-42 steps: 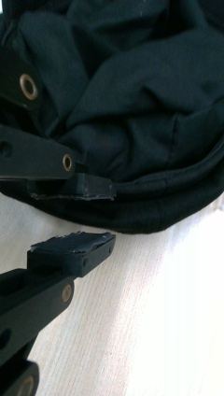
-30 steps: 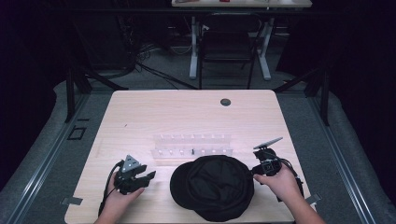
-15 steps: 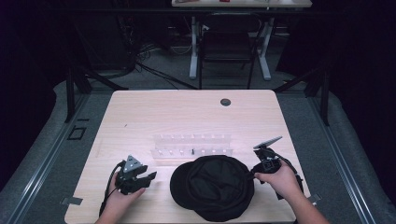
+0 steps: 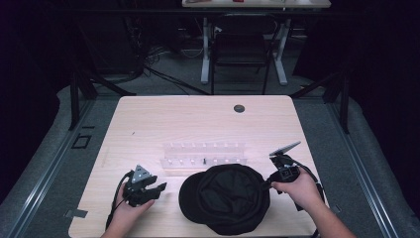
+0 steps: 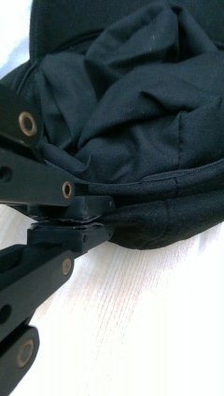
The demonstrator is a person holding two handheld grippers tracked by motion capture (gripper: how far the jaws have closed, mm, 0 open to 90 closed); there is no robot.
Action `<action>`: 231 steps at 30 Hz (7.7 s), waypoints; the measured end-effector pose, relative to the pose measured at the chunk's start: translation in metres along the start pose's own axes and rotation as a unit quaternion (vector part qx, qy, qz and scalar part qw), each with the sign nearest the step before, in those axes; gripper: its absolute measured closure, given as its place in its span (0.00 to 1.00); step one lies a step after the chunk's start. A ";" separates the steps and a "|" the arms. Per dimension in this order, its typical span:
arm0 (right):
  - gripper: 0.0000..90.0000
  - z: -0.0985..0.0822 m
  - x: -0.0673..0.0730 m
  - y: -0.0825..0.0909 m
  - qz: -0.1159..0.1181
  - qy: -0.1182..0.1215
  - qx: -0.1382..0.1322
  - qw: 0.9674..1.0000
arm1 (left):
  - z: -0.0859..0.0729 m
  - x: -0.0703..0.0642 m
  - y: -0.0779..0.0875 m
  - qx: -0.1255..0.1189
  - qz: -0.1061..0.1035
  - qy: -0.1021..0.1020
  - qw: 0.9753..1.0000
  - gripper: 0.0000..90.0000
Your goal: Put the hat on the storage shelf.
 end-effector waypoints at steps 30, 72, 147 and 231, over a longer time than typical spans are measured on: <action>0.98 -0.015 0.033 0.054 0.092 -0.002 -0.017 0.996 | -0.001 0.000 -0.001 0.000 -0.001 0.002 1.000 0.57; 0.98 -0.016 0.117 0.139 0.106 0.011 -0.017 0.994 | -0.002 -0.002 -0.001 0.006 -0.005 0.003 1.000 0.57; 0.98 0.081 0.129 0.220 0.182 0.001 -0.183 0.966 | 0.000 -0.002 -0.002 0.005 -0.010 0.000 1.000 0.56; 0.98 0.126 0.185 0.179 0.229 0.052 -0.179 0.955 | 0.113 -0.092 0.037 -0.064 -0.067 -0.100 0.991 0.85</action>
Point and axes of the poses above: each handheld gripper's, and its own axes: y roughly backward along the jaws, z roughly out of its top, x roughly to its left, the point moved 8 cm from there along -y, roughly forward along the jaws, and after that the axes turned 15 degrees about x, right-handed, at the moved point
